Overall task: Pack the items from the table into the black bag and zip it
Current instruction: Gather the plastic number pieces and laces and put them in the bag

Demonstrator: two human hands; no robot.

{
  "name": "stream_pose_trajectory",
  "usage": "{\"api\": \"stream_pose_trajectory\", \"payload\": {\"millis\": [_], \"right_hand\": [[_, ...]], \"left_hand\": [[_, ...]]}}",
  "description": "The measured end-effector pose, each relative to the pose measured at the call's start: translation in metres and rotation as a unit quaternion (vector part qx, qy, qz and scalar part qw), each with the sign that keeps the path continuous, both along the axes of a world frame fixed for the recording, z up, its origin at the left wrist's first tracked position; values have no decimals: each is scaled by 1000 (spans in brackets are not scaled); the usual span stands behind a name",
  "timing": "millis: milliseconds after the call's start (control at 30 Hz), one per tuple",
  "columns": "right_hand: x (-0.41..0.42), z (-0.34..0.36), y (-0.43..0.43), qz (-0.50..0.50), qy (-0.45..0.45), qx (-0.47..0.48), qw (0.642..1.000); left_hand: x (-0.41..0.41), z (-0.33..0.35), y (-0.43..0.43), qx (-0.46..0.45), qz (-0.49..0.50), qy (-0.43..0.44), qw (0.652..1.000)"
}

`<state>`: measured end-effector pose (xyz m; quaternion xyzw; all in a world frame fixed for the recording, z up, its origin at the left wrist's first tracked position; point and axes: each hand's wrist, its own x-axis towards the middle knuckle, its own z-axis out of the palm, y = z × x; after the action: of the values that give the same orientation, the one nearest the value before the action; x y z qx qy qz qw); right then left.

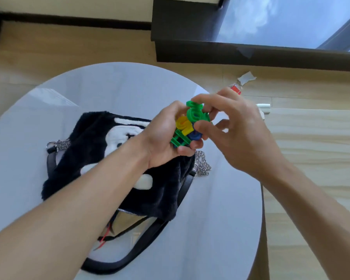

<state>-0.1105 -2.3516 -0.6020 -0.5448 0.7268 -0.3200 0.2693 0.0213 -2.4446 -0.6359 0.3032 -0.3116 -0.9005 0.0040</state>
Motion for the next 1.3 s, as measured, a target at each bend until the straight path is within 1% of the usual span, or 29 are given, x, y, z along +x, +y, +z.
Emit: {"api": "stream_pose_trajectory", "payload": {"millis": [67, 133, 233, 333, 400, 467, 567, 600, 667, 733, 767, 833, 900, 967, 1033, 1100, 1167, 1233, 1300], "right_hand": [[11, 15, 10, 48, 54, 26, 997], [27, 29, 21, 88, 76, 58, 991], [53, 44, 38, 133, 96, 81, 983], [88, 53, 56, 172, 82, 107, 976], [114, 54, 65, 205, 78, 109, 969], [136, 51, 72, 225, 56, 102, 967], [169, 41, 79, 242, 5, 103, 965], [174, 36, 82, 237, -7, 88, 967], [182, 23, 83, 193, -8, 52, 980], [182, 3, 77, 128, 38, 35, 990], [180, -7, 72, 104, 72, 44, 991], [179, -25, 62, 102, 162, 91, 977], [179, -38, 52, 138, 251, 137, 948], [179, -44, 39, 169, 296, 167, 925], [176, -41, 27, 170, 294, 164, 926], [171, -32, 18, 148, 261, 139, 944], [167, -19, 13, 123, 227, 106, 960], [166, -6, 11, 105, 208, 87, 968], [164, 3, 8, 96, 201, 79, 972]], "left_hand": [[9, 6, 15, -7, 28, -19, 999], [20, 13, 32, 0, 57, -37, 998], [47, 22, 59, 50, 93, -19, 994], [84, 24, 88, 135, 143, 7, 980], [110, 21, 106, 175, 189, 15, 966], [134, 18, 124, 193, 234, 9, 953], [174, 10, 143, 176, 282, -24, 943], [182, 7, 147, 177, 292, -39, 939], [198, 1, 152, 197, 318, -63, 925], [212, -7, 155, 213, 345, -95, 909], [216, -11, 155, 220, 354, -122, 901], [220, -21, 155, 229, 363, -186, 884], [218, -30, 154, 230, 361, -232, 874], [210, -36, 146, 229, 361, -249, 869], [200, -38, 134, 225, 369, -245, 868], [188, -38, 120, 223, 385, -230, 866], [176, -36, 105, 243, 417, -223, 847], [169, -31, 94, 251, 455, -219, 826], [166, -28, 86, 241, 484, -199, 818]]}}
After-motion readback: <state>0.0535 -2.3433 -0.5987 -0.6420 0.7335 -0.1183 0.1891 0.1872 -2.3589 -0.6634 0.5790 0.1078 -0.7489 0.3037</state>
